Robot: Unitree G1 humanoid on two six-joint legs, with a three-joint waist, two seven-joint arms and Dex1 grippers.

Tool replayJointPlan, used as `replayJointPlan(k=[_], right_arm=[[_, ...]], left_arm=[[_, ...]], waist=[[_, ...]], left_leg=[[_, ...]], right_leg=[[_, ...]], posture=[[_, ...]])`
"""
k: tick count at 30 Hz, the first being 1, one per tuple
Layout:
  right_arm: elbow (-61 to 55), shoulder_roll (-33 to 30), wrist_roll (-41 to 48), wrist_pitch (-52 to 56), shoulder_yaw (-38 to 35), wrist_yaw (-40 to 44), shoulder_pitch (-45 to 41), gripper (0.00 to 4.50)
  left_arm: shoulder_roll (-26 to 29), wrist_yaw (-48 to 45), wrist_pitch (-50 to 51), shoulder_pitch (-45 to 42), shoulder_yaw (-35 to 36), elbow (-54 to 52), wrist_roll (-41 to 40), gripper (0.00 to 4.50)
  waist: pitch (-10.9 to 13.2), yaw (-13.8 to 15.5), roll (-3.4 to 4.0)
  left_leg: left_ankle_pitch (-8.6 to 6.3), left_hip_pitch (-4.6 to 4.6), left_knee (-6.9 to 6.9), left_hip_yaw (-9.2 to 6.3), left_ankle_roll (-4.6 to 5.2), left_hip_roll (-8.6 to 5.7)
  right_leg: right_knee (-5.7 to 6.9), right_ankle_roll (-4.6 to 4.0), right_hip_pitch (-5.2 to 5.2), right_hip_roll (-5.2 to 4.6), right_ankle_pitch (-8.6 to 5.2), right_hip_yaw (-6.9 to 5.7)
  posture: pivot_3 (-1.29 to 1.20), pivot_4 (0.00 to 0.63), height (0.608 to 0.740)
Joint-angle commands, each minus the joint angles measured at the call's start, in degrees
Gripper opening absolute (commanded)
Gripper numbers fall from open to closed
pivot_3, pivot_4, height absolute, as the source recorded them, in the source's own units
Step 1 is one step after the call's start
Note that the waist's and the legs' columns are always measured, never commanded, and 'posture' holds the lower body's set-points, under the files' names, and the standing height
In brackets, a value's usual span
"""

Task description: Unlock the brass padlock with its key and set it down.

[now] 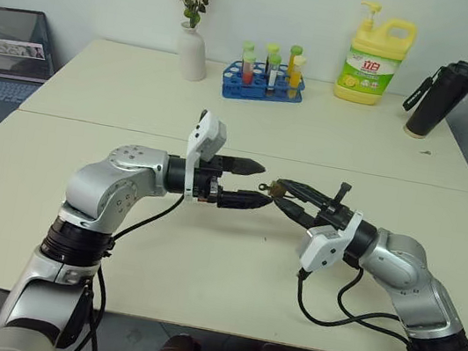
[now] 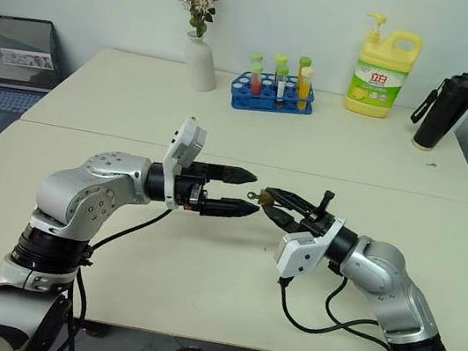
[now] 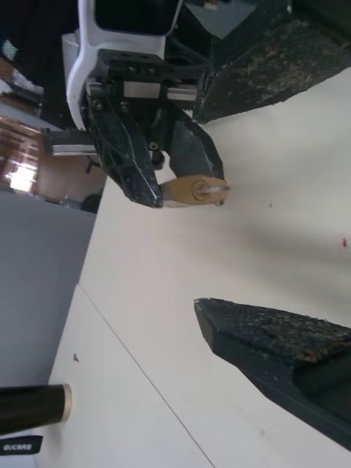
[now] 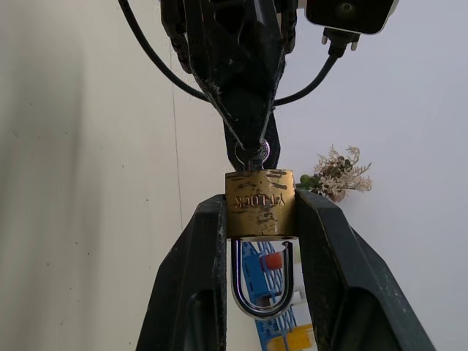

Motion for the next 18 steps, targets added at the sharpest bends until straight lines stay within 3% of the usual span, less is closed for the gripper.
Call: replayJointPlan(k=[1, 8, 11, 18], right_arm=[[-2.59, 0.11, 0.90, -0.18, -1.12, -0.03, -0.42, 0.94], [-2.76, 0.20, 0.77, -0.10, -0.97, -0.05, -0.51, 0.94], [-2.88, 0.25, 0.65, -0.02, -0.92, -0.09, -0.46, 0.94], [-2.99, 0.00, -0.19, -1.15, -0.47, -0.22, -0.29, 0.94]], left_arm=[[-0.24, 0.59, 0.59, -2.11, 0.32, -0.35, -0.50, 3.89], [-1.02, 0.97, 0.71, -3.73, -0.79, 1.81, 0.43, 3.89], [-0.82, 0.27, 0.52, -4.17, -1.70, 2.45, 0.92, 3.30], [-1.87, 0.11, 0.53, -4.63, -2.97, 2.70, 1.31, 1.18]], waist=[[0.00, 0.00, 0.00], [0.00, 0.00, 0.00], [0.00, 0.00, 0.00], [0.00, 0.00, 0.00]], left_leg=[[0.00, 0.00, 0.00, 0.00, 0.00, 0.00], [0.00, 0.00, 0.00, 0.00, 0.00, 0.00], [0.00, 0.01, 0.00, 0.00, -0.01, 0.00], [0.01, 0.00, 0.00, 0.00, -0.01, 0.00]], right_leg=[[0.00, 0.00, 0.00, 0.00, 0.00, -0.01], [0.00, 0.00, 0.00, 0.00, 0.00, 0.00], [0.00, 0.00, 0.00, 0.00, 0.00, -0.01], [0.00, 0.00, 0.00, 0.00, 0.00, 0.00]], posture=[[0.00, 0.150, 0.740], [0.00, 0.150, 0.740], [0.00, 0.150, 0.740], [0.00, 0.150, 0.740]])
